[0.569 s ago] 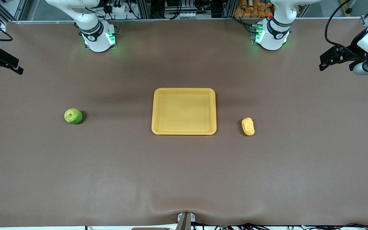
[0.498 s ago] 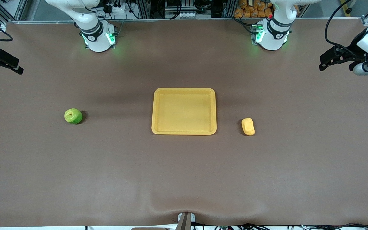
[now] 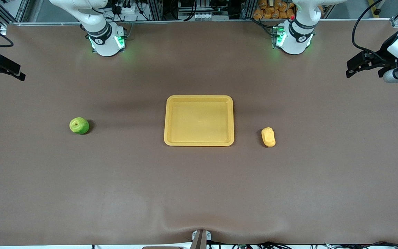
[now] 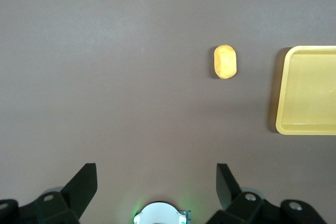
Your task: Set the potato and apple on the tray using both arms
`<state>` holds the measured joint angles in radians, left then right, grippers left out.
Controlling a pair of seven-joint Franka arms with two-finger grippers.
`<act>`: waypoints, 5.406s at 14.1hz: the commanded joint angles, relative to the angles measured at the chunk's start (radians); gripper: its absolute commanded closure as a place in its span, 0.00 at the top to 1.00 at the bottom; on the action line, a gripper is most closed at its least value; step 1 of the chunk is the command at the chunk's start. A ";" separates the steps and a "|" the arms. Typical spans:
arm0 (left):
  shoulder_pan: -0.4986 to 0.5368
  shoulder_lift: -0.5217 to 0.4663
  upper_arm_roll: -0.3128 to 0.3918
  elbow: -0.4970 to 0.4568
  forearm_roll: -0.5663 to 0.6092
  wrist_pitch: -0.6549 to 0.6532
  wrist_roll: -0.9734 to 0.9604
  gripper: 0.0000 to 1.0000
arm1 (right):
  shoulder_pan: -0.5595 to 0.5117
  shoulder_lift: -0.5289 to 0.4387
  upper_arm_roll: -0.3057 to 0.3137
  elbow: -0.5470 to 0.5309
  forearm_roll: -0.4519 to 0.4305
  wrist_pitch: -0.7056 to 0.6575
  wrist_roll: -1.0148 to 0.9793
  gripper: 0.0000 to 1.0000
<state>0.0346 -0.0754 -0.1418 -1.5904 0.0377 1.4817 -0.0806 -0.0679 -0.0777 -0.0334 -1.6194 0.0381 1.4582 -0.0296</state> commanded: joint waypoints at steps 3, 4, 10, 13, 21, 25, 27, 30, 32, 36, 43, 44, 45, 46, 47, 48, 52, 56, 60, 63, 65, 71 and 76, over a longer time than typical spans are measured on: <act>0.010 0.048 -0.004 0.041 -0.021 -0.012 0.016 1.00 | -0.019 0.065 0.007 0.036 -0.009 -0.013 -0.012 1.00; 0.010 0.058 -0.004 0.041 -0.021 -0.012 0.013 1.00 | -0.020 0.069 0.007 0.039 -0.009 -0.012 -0.012 1.00; 0.007 0.107 -0.005 0.009 -0.021 -0.005 0.005 1.00 | -0.049 0.101 0.007 0.041 -0.009 -0.009 -0.027 1.00; 0.001 0.147 -0.007 -0.006 -0.021 0.021 0.009 1.00 | -0.059 0.119 0.007 0.052 -0.012 -0.010 -0.029 1.00; -0.002 0.158 -0.013 -0.181 -0.019 0.239 0.009 1.00 | -0.061 0.203 0.007 0.055 -0.012 0.008 -0.049 1.00; -0.004 0.164 -0.045 -0.272 -0.021 0.357 -0.010 1.00 | -0.062 0.236 0.007 0.059 -0.006 0.037 -0.049 1.00; -0.002 0.177 -0.048 -0.295 -0.021 0.399 -0.010 1.00 | -0.067 0.271 0.007 0.055 -0.006 0.044 -0.049 1.00; -0.004 0.193 -0.061 -0.335 -0.021 0.475 -0.010 1.00 | -0.073 0.280 0.009 0.030 -0.006 0.070 -0.050 1.00; -0.004 0.212 -0.064 -0.356 -0.019 0.526 -0.010 1.00 | -0.073 0.282 0.007 0.003 -0.006 0.091 -0.050 1.00; -0.015 0.281 -0.081 -0.359 -0.021 0.586 -0.010 1.00 | -0.087 0.282 0.009 -0.074 -0.006 0.168 -0.050 1.00; -0.050 0.371 -0.113 -0.384 -0.021 0.735 -0.186 1.00 | -0.085 0.282 0.009 -0.167 -0.006 0.284 -0.050 1.00; -0.055 0.379 -0.113 -0.391 -0.021 0.752 -0.223 1.00 | -0.084 0.282 0.009 -0.177 -0.006 0.301 -0.050 1.00; -0.055 0.391 -0.113 -0.398 -0.021 0.765 -0.263 1.00 | -0.084 0.283 0.009 -0.187 -0.006 0.310 -0.050 1.00; -0.061 0.405 -0.113 -0.404 -0.021 0.790 -0.290 1.00 | -0.082 0.282 0.009 -0.210 -0.006 0.344 -0.050 1.00; -0.068 0.417 -0.113 -0.410 -0.021 0.810 -0.312 1.00 | -0.084 0.282 0.009 -0.236 -0.006 0.376 -0.050 1.00; -0.070 0.430 -0.113 -0.414 -0.021 0.833 -0.330 1.00 | -0.082 0.282 0.009 -0.249 -0.006 0.396 -0.052 1.00; -0.070 0.447 -0.113 -0.460 -0.021 0.940 -0.369 1.00 | -0.079 0.283 0.009 -0.290 -0.006 0.451 -0.052 1.00; -0.082 0.473 -0.113 -0.468 -0.021 0.991 -0.401 1.00 | -0.076 0.294 0.010 -0.342 -0.006 0.541 -0.052 1.00; -0.087 0.494 -0.113 -0.468 -0.019 1.017 -0.444 1.00 | -0.079 0.320 0.010 -0.343 -0.006 0.550 -0.075 1.00; -0.090 0.512 -0.113 -0.468 -0.021 1.040 -0.488 0.97 | -0.082 0.342 0.010 -0.347 -0.004 0.564 -0.076 1.00; -0.090 0.522 -0.113 -0.467 -0.021 1.051 -0.501 0.93 | -0.079 0.343 0.010 -0.370 -0.004 0.590 -0.076 1.00; -0.114 0.537 -0.113 -0.456 -0.019 1.052 -0.527 0.85 | -0.076 0.361 0.012 -0.433 -0.004 0.665 -0.078 1.00; -0.113 0.555 -0.111 -0.456 -0.016 1.059 -0.527 0.82 | -0.076 0.391 0.012 -0.433 -0.003 0.686 -0.078 1.00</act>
<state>-0.0739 0.4679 -0.2554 -2.0505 0.0358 2.5213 -0.5945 -0.1354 0.3034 -0.0300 -2.0504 0.0360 2.1297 -0.0942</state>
